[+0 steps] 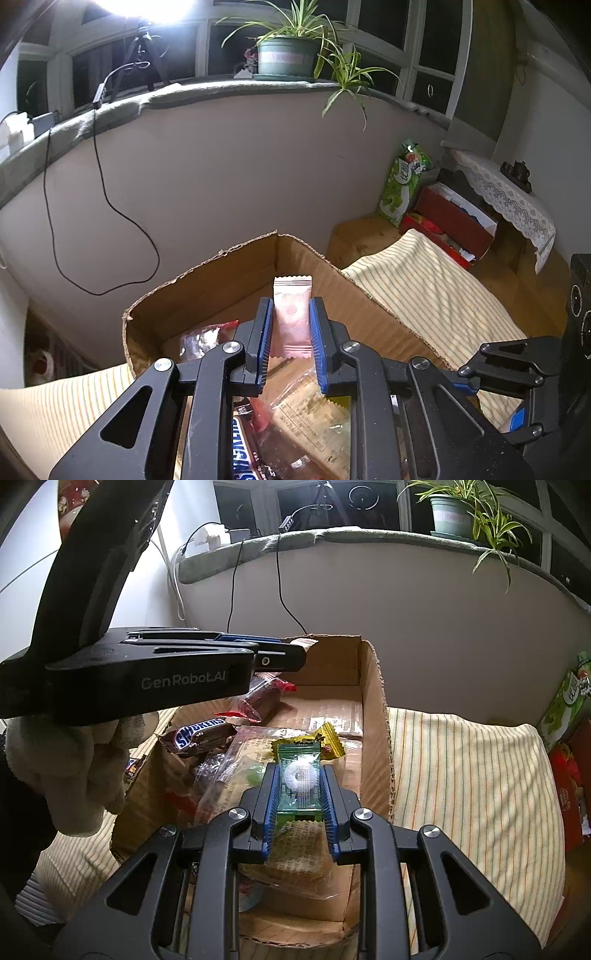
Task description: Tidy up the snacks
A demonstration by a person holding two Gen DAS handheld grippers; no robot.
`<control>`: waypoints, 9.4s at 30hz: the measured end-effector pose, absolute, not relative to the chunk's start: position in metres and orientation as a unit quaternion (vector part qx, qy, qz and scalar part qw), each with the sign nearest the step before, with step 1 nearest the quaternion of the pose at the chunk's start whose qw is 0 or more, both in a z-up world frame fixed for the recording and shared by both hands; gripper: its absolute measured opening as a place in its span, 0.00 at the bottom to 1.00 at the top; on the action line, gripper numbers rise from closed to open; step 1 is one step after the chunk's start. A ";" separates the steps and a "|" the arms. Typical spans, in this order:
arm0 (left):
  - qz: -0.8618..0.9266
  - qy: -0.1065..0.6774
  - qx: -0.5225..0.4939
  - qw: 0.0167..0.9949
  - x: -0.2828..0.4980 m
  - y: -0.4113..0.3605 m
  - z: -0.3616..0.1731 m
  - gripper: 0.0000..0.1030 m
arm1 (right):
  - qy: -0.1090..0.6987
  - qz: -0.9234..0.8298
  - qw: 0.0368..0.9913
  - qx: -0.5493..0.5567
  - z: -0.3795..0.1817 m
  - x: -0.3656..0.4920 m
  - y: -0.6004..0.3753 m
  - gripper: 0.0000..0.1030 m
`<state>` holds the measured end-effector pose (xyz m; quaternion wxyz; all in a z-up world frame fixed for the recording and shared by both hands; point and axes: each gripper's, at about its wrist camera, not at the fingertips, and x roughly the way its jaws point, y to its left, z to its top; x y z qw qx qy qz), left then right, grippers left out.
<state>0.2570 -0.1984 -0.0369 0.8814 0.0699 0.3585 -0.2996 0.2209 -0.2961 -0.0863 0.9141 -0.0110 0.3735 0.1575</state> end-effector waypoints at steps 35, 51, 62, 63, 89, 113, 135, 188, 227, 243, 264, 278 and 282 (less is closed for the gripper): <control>-0.280 0.338 0.074 0.895 0.232 -0.181 -0.018 0.69 | 0.352 0.153 0.923 -0.040 -0.072 0.198 -0.270 0.87; -0.242 0.331 0.042 0.911 0.207 -0.108 -0.005 0.69 | 0.339 0.184 0.921 -0.045 -0.059 0.167 -0.231 0.87; -0.184 0.348 -0.003 0.919 0.192 -0.017 -0.019 0.69 | 0.339 0.229 0.910 -0.057 -0.062 0.151 -0.177 0.87; -0.179 0.352 -0.005 0.919 0.190 -0.010 -0.022 0.69 | 0.341 0.234 0.909 -0.057 -0.063 0.151 -0.172 0.87; -0.178 0.432 0.067 0.881 0.183 0.042 -0.102 0.35 | 0.455 0.252 0.854 0.010 -0.128 0.188 -0.074 0.74; -0.200 0.430 0.092 0.876 0.208 0.048 -0.117 0.22 | 0.479 0.176 0.853 0.111 -0.150 0.225 -0.082 0.53; -0.163 0.427 0.097 0.884 0.210 0.053 -0.118 0.31 | 0.452 0.169 0.876 -0.014 -0.146 0.241 -0.048 0.30; -0.290 0.344 0.024 0.893 0.165 -0.131 -0.033 0.21 | 0.366 0.110 0.922 0.066 -0.055 0.259 -0.272 0.29; -0.300 0.349 0.019 0.887 0.170 -0.160 -0.036 0.27 | 0.385 0.108 0.915 0.057 -0.071 0.293 -0.293 0.51; -0.281 0.340 0.015 0.897 0.155 -0.155 -0.029 0.65 | 0.366 0.103 0.924 0.038 -0.056 0.269 -0.290 0.70; -0.272 0.323 0.004 0.907 0.129 -0.137 -0.017 0.65 | 0.320 0.084 0.944 0.008 -0.034 0.211 -0.273 0.91; -0.241 0.315 -0.012 0.918 0.104 -0.113 -0.012 0.70 | 0.294 0.079 0.952 0.018 -0.034 0.161 -0.273 0.91; -0.229 0.314 -0.005 0.922 0.094 -0.108 -0.014 0.70 | 0.289 0.078 0.954 0.014 -0.037 0.145 -0.273 0.91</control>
